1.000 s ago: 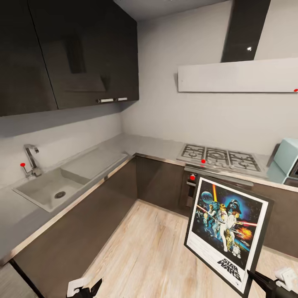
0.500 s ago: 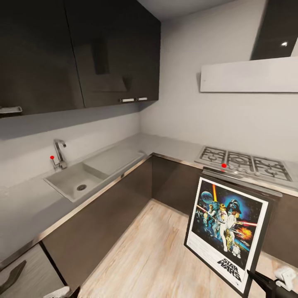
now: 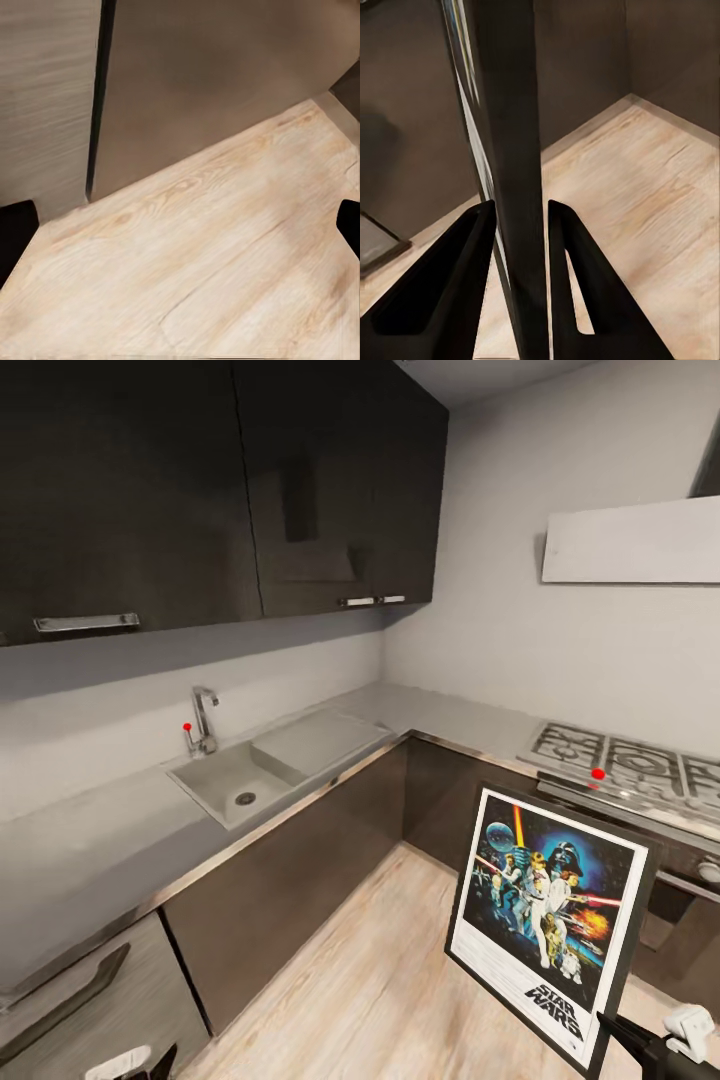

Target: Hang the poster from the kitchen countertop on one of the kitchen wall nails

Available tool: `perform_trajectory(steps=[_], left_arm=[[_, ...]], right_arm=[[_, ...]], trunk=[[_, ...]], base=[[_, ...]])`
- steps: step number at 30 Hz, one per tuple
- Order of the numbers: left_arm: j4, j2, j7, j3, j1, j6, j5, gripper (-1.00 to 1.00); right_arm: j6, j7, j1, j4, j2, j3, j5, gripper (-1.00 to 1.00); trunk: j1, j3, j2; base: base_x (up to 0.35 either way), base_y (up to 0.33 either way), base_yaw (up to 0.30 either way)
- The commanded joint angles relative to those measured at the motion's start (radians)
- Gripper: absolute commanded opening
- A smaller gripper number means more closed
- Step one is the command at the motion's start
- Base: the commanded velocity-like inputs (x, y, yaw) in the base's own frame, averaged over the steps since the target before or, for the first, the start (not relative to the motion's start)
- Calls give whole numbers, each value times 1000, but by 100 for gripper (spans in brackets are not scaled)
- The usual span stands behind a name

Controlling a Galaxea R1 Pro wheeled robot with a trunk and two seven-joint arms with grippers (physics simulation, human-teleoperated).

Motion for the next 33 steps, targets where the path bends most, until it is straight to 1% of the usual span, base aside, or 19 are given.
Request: perform_trajectory(steps=[1,10,20,23,26,27,30,33], left_arm=[[-1,0,-5,-11,-1,-3,10,100],[-3,-3,-3,-21,-1,-6,10,100],[-7,-4,4,-19,-1,-6,10,100],[-13,2,3,-16,-1,-4,10,100],[-33,24,1,-14,-1,-4,11,100],[-36,28,1,-14,-1,-3,10,100],[-42,35,0,-13,-1,-4,10,100],[-47,41,0,-8,-1,-5,10,100]], right_arm=[[-6,4,-1,1,0,-2,0,-100],[-6,4,-1,1,0,-2,0,-100],[-6,3,-1,1,1,-2,1,-100],[-6,2,-1,1,1,-1,1,-100],[-6,2,-1,1,1,-1,1,-100],[-6,2,-1,1,1,-1,1,-100],[-7,2,-1,1,1,-1,1,-100],[-7,2,-1,1,1,-1,1,-100]], trunk=[[0,-2,-2],[0,-2,-2],[0,-2,-2],[0,-2,-2],[0,-2,-2],[0,-2,-2],[0,-2,-2],[0,-2,-2]], base=[[-252,-22,290],[-319,-5,290],[-330,0,290],[-120,0,290],[-42,0,290],[-27,0,290],[-78,0,290],[-278,0,290]])
